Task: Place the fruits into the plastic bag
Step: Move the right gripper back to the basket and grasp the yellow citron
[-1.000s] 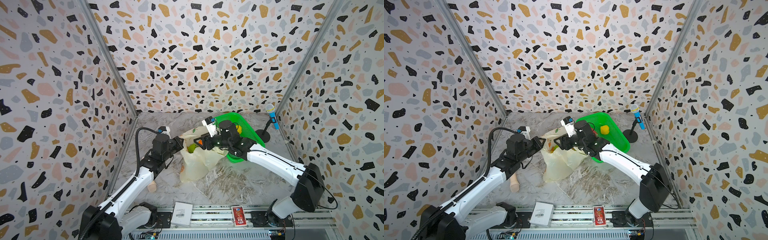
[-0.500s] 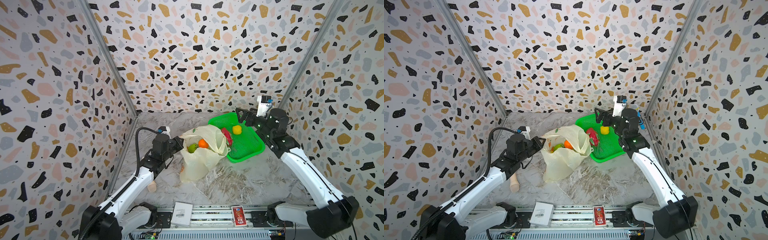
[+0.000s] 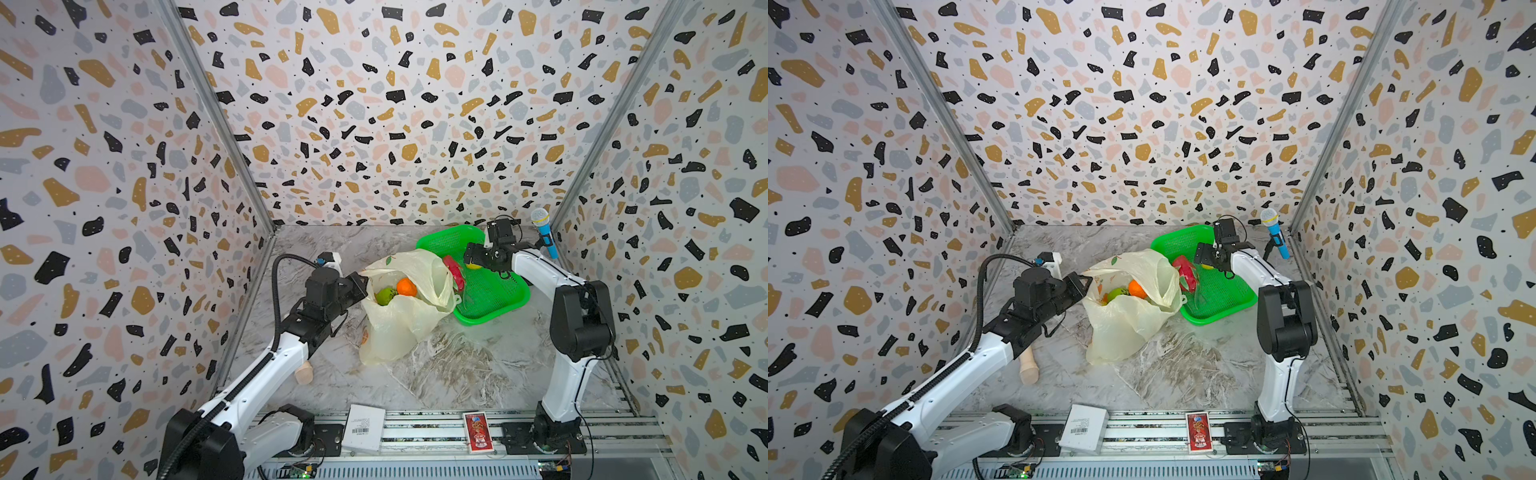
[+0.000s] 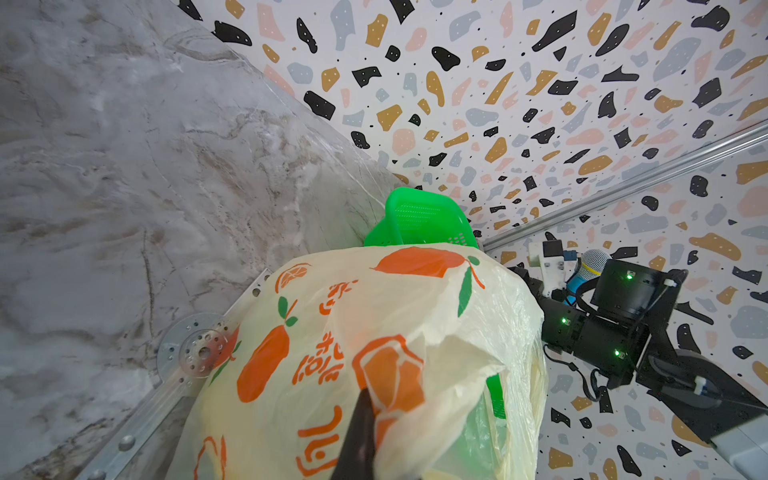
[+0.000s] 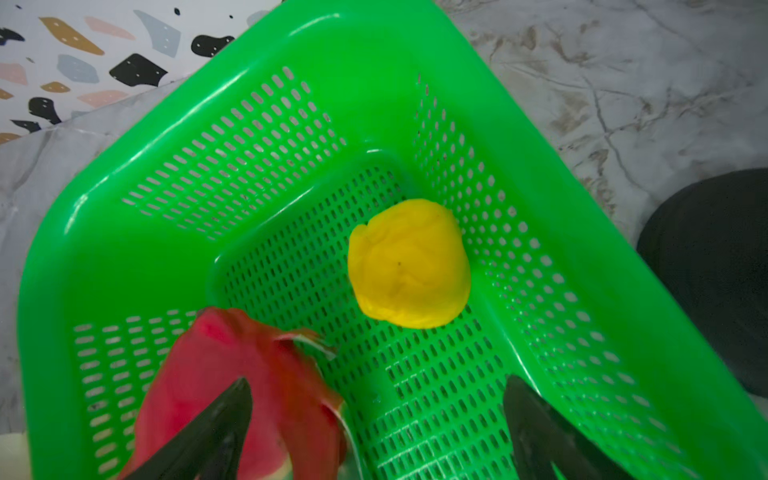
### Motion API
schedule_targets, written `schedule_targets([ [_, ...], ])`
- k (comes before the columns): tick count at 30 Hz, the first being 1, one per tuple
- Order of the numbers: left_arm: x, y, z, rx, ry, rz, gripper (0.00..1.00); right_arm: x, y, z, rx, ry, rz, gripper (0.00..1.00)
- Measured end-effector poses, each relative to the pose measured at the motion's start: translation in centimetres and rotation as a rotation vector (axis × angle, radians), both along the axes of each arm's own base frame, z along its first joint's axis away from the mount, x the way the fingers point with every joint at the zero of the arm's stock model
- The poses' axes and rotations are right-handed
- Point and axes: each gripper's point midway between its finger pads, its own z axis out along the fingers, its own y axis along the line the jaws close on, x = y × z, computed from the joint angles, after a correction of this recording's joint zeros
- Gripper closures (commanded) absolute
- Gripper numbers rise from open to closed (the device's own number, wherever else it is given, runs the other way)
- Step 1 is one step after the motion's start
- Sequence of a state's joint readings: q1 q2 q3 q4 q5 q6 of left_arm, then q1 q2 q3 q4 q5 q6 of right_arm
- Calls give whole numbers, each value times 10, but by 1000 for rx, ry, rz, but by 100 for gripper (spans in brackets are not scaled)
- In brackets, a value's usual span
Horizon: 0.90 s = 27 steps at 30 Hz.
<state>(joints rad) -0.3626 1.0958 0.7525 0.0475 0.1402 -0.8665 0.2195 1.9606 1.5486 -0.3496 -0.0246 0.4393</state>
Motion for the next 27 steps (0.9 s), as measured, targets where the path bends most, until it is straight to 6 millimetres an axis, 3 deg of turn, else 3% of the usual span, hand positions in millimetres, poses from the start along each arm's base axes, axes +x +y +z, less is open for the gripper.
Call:
schedule_targets([
  [5,2,-1,-2,0,3,-1,100,24,-1,-5,-13,-4,-8,8],
  [9,3,-2,-4,0,7,-5,100,33,2,-31,-25,39,-2,15],
  [15,5,-4,-6,-2,6,-7,100,29,1,-76,-43,128,-8,29],
  [22,7,-4,-11,4,19,-7,100,31,2,-74,-33,101,-9,57],
  [27,7,-4,-12,5,23,-7,100,14,3,-49,-15,64,11,61],
])
